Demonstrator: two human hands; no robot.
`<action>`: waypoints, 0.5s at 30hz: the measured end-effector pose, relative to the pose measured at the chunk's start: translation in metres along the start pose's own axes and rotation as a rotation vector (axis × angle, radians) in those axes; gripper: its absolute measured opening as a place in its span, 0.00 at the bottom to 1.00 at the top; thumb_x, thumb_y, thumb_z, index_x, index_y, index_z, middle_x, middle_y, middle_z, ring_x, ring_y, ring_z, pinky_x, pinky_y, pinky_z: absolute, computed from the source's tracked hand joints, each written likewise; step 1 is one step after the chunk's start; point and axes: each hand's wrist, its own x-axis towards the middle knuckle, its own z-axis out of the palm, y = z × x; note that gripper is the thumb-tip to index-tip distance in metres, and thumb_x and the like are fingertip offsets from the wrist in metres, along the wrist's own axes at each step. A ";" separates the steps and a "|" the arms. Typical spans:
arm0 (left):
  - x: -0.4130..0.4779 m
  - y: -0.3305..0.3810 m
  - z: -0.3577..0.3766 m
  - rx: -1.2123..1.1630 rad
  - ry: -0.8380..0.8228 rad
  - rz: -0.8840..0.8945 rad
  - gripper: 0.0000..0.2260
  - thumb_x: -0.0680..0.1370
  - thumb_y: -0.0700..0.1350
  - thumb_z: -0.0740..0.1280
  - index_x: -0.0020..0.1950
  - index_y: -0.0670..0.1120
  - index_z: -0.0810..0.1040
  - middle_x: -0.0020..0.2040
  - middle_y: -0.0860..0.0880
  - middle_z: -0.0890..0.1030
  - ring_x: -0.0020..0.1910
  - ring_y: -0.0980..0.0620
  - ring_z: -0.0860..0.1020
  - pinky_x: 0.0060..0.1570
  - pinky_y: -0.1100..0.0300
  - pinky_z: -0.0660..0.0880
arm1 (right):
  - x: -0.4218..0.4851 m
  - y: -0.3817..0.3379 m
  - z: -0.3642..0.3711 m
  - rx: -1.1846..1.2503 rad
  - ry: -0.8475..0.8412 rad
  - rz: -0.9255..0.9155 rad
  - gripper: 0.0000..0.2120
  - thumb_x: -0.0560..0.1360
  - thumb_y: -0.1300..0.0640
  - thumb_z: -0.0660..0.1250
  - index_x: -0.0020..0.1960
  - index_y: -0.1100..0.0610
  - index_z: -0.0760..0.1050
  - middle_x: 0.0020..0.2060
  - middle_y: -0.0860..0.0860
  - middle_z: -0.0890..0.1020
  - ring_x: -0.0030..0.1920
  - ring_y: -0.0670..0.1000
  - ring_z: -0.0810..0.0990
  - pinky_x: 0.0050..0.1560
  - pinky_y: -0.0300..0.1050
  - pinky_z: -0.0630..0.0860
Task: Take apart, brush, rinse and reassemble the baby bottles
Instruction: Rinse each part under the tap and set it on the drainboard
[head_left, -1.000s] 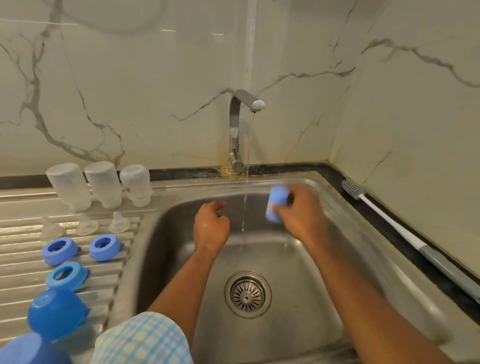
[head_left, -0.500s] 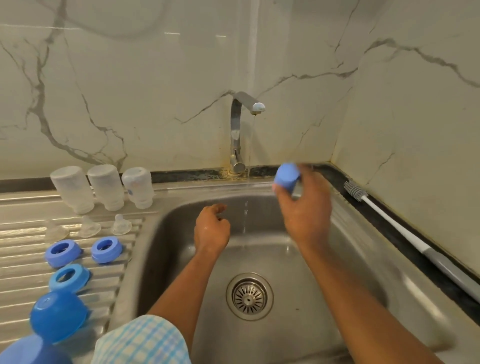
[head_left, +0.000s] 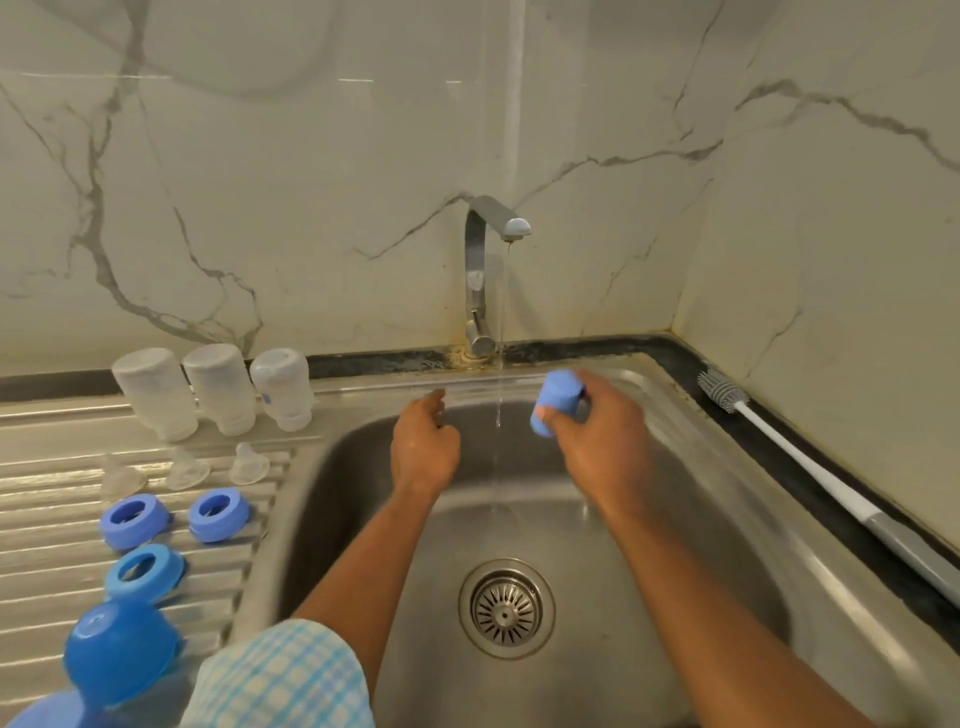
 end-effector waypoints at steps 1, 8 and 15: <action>0.009 0.005 -0.001 0.032 -0.030 0.023 0.28 0.78 0.31 0.60 0.77 0.47 0.67 0.72 0.45 0.72 0.66 0.44 0.75 0.66 0.46 0.74 | -0.004 0.005 0.005 -0.041 -0.087 0.042 0.21 0.71 0.50 0.74 0.63 0.52 0.78 0.55 0.50 0.83 0.56 0.52 0.80 0.54 0.42 0.72; 0.063 0.053 0.001 0.224 -0.222 0.209 0.36 0.74 0.27 0.59 0.81 0.42 0.53 0.80 0.42 0.58 0.78 0.43 0.60 0.75 0.55 0.60 | 0.001 0.007 0.017 -0.067 -0.066 -0.044 0.22 0.71 0.51 0.75 0.64 0.53 0.77 0.55 0.51 0.83 0.56 0.53 0.79 0.52 0.42 0.70; 0.077 0.061 0.014 0.441 -0.314 0.301 0.37 0.77 0.27 0.55 0.82 0.43 0.42 0.82 0.47 0.43 0.80 0.43 0.42 0.78 0.52 0.45 | -0.002 0.011 0.022 -0.077 -0.109 -0.029 0.19 0.72 0.50 0.74 0.60 0.54 0.78 0.51 0.52 0.84 0.52 0.55 0.80 0.52 0.49 0.74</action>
